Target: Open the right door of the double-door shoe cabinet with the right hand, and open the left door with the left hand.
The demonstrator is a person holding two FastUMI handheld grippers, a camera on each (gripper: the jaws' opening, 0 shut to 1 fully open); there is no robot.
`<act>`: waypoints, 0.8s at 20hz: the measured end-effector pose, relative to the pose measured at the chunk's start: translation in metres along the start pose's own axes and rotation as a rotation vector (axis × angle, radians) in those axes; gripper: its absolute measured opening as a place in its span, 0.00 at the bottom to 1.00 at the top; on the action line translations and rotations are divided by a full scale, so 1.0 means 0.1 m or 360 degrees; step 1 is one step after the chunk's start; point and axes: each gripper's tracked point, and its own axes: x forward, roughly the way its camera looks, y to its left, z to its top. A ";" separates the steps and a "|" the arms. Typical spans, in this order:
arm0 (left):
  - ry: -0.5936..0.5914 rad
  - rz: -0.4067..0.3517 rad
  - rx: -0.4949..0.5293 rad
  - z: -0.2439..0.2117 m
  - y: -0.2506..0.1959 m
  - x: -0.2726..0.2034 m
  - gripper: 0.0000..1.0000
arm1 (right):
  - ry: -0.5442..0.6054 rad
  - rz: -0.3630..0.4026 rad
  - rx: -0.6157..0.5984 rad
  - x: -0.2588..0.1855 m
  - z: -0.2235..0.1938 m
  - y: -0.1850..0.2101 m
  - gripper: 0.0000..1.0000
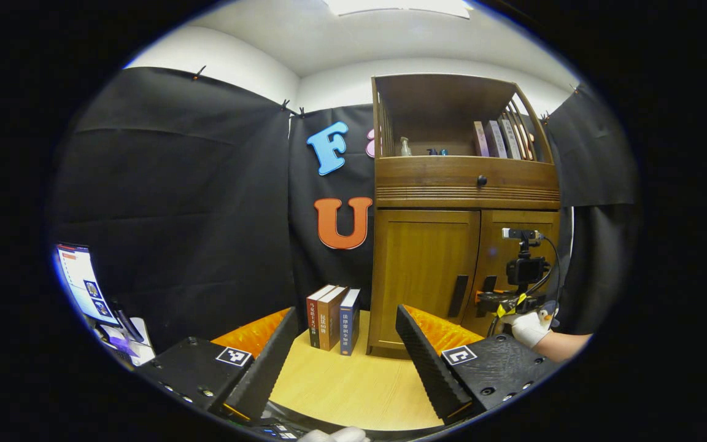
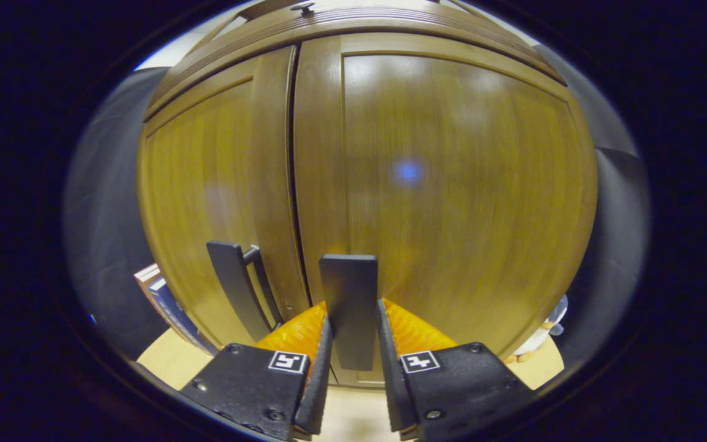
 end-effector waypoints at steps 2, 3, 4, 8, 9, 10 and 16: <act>-0.0009 0.0000 0.0021 0.00 0.04 -0.04 0.96 | 0.0025 0.0019 -0.0002 0.02 -0.01 0.00 0.35; -0.0011 -0.0009 0.0021 0.00 0.04 -0.06 0.97 | 0.0034 0.0036 -0.0006 0.02 0.00 0.01 0.34; -0.0008 -0.0021 0.0019 -0.02 0.05 -0.08 0.96 | 0.0046 0.0054 -0.0006 0.00 -0.02 0.02 0.33; 0.0000 -0.0061 0.0016 -0.07 0.08 -0.16 0.97 | 0.0055 0.0107 -0.0076 -0.04 -0.04 0.00 0.30; -0.0003 -0.0074 0.0015 -0.08 0.09 -0.18 0.96 | 0.0057 0.0116 -0.0084 -0.04 -0.04 0.00 0.30; -0.0002 -0.0088 0.0016 -0.09 0.08 -0.19 0.97 | 0.0064 0.0126 -0.0086 -0.03 -0.03 0.00 0.30; -0.0027 -0.0229 -0.0005 -0.09 0.01 -0.28 0.96 | 0.0085 0.0126 -0.0125 -0.03 -0.03 0.01 0.30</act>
